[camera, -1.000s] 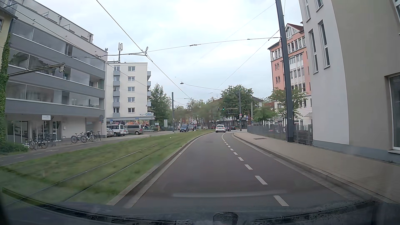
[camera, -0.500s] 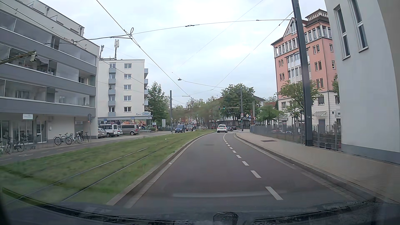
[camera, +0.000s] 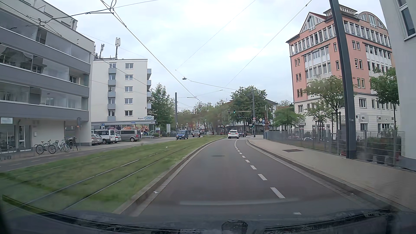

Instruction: Follow the waypoints while adhering to traffic rules and regulations

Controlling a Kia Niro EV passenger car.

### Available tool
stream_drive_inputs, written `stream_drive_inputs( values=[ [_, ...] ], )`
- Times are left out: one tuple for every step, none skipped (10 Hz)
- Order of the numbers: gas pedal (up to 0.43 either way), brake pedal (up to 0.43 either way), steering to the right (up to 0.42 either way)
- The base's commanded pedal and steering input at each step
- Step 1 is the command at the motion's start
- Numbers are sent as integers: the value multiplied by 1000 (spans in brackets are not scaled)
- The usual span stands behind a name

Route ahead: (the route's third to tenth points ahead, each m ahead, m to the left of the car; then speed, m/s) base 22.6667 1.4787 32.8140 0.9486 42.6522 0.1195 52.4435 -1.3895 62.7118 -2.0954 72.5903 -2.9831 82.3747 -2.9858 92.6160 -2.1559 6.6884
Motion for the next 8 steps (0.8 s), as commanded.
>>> stream_drive_inputs(
  values=[
    [98, 0, -3],
    [98, 0, -1],
    [98, 0, 0],
    [98, 0, 0],
    [98, 0, 0],
    [98, 0, 1],
    [98, 0, 2],
    [98, 0, 5]
  ],
)
